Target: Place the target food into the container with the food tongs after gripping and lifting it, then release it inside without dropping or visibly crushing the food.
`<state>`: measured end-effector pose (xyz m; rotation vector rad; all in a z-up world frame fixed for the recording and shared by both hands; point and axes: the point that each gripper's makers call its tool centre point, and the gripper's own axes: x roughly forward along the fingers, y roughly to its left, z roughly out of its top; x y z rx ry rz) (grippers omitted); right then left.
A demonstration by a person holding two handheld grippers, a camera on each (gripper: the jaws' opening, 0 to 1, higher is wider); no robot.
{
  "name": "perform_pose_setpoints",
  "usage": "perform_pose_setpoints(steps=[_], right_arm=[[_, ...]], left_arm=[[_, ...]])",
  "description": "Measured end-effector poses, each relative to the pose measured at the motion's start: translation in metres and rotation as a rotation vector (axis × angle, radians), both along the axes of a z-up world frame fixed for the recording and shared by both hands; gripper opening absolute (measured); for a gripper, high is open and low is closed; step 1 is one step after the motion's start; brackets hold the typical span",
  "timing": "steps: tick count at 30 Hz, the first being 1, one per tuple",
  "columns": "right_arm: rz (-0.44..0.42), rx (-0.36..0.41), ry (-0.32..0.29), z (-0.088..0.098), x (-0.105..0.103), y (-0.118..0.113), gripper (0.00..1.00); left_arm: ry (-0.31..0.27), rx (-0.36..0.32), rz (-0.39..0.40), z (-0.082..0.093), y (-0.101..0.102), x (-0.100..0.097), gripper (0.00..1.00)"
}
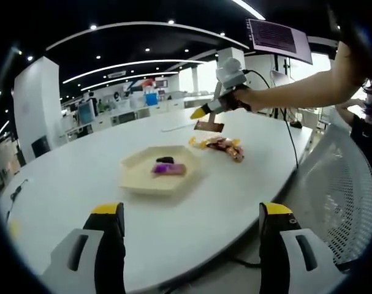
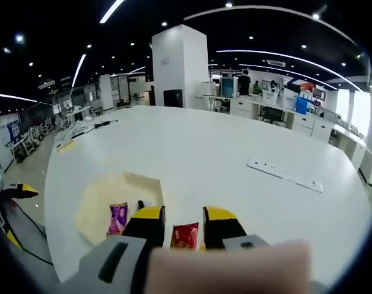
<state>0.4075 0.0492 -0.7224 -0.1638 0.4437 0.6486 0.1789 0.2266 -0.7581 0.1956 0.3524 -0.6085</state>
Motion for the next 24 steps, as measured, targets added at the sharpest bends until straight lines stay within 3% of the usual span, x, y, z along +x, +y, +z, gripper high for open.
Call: perform_pose_setpoints(steps=[9,24], right_arm=[[0.011,0.002,-0.016,0.016,0.005,0.007,0.24],[0.09,-0.003,-0.02,0.019,0.006,0.062,0.24]], left_arm=[[-0.008,-0.002,0.005,0.001,0.001,0.001,0.87],[-0.015,-0.004,0.009,0.002,0.002,0.001,0.87]])
